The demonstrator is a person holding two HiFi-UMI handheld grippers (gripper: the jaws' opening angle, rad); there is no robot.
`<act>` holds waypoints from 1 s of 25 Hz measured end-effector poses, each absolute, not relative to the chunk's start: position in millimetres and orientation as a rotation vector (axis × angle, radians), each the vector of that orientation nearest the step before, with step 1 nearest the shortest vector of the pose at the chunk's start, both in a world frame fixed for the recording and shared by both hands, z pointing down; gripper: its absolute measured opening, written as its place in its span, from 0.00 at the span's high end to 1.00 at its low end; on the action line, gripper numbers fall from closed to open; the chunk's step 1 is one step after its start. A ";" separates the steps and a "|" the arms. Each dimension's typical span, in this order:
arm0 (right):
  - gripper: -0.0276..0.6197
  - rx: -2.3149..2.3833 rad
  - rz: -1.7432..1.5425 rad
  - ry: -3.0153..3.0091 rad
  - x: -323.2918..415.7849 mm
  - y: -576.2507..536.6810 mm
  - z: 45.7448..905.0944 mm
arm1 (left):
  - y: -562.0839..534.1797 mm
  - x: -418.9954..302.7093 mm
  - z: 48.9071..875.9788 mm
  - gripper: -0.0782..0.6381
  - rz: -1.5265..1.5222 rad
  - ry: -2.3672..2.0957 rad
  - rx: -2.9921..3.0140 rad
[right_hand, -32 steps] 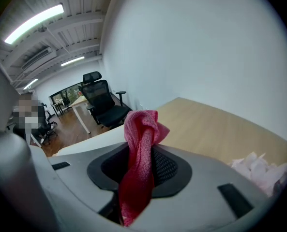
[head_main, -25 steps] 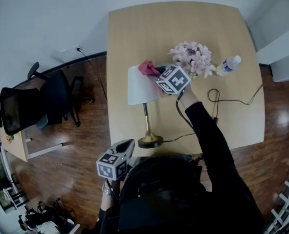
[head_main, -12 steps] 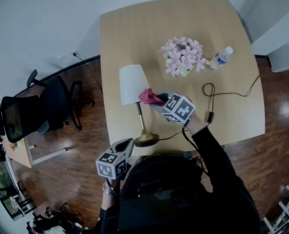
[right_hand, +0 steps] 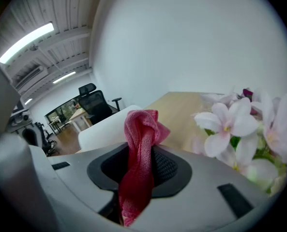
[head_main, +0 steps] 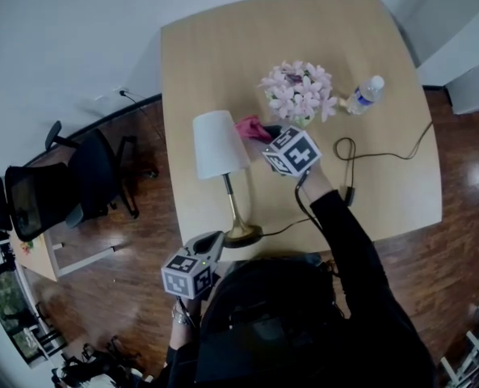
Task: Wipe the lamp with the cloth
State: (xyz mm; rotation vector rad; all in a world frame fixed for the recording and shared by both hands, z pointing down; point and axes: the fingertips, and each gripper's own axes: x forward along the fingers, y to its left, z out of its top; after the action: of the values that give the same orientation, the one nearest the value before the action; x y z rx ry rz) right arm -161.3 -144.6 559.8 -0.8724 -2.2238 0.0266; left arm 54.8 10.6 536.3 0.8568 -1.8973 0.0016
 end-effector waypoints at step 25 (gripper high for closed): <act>0.77 -0.939 0.138 -2.044 -95.7 -115.1 605.4 | 17.2 60.6 537.6 0.88 -0.014 -1.916 0.839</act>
State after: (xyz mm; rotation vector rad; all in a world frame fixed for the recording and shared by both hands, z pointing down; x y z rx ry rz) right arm -95.7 -115.1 605.4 -0.9391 -2.0443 0.1377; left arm 60.6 17.2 537.6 0.8387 -1.9158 -0.0143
